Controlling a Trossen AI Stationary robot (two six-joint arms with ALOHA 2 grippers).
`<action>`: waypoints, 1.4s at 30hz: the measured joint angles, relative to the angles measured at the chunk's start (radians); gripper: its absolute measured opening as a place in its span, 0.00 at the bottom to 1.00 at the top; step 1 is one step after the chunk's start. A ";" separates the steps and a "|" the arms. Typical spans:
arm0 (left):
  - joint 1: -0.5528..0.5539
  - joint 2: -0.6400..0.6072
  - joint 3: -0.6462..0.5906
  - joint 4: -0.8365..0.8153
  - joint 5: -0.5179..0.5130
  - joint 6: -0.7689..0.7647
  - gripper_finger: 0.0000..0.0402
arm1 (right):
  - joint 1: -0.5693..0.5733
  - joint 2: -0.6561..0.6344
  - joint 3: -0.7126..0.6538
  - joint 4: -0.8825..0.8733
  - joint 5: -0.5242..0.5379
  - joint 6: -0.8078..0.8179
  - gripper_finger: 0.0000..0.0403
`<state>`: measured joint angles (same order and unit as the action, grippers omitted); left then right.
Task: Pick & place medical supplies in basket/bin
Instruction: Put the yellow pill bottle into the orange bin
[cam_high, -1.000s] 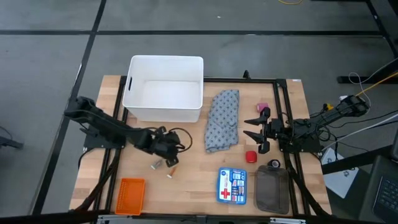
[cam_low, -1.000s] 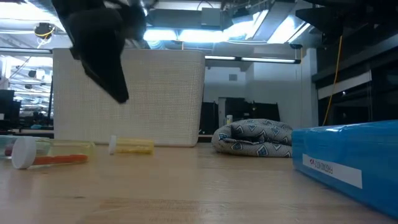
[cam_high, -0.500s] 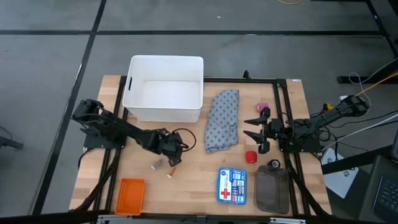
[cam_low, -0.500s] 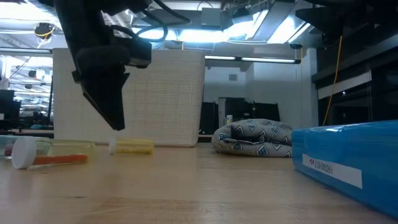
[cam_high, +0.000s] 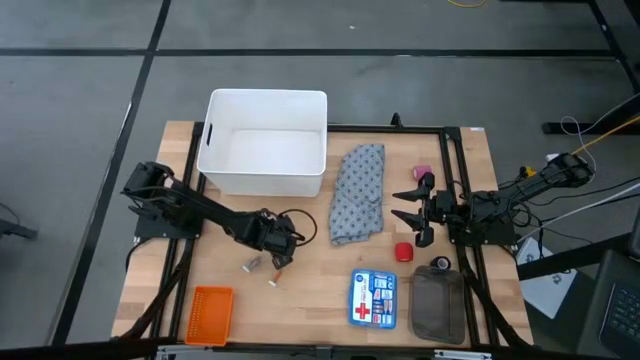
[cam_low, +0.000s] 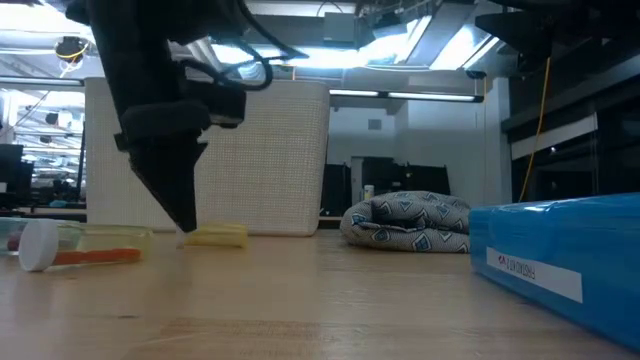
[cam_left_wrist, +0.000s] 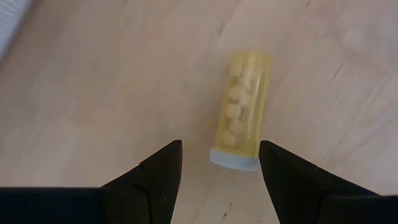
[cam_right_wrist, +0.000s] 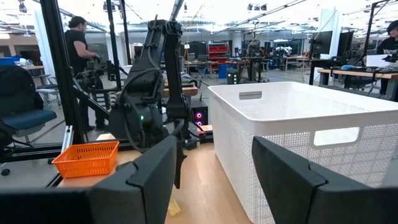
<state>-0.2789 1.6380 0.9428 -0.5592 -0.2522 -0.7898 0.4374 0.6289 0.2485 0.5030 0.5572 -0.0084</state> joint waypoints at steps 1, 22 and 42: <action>0.001 0.008 0.000 0.009 0.014 0.002 0.52 | 0.000 0.000 0.000 0.000 0.000 0.000 0.53; 0.012 0.053 0.002 0.023 0.066 0.140 0.28 | 0.000 0.000 0.000 -0.001 0.000 0.000 0.53; -0.116 -0.283 -0.002 -0.062 0.121 0.326 0.24 | 0.000 0.000 0.000 -0.003 0.001 0.000 0.53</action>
<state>-0.3950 1.3554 0.9409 -0.6209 -0.1312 -0.4634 0.4374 0.6289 0.2485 0.5003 0.5579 -0.0085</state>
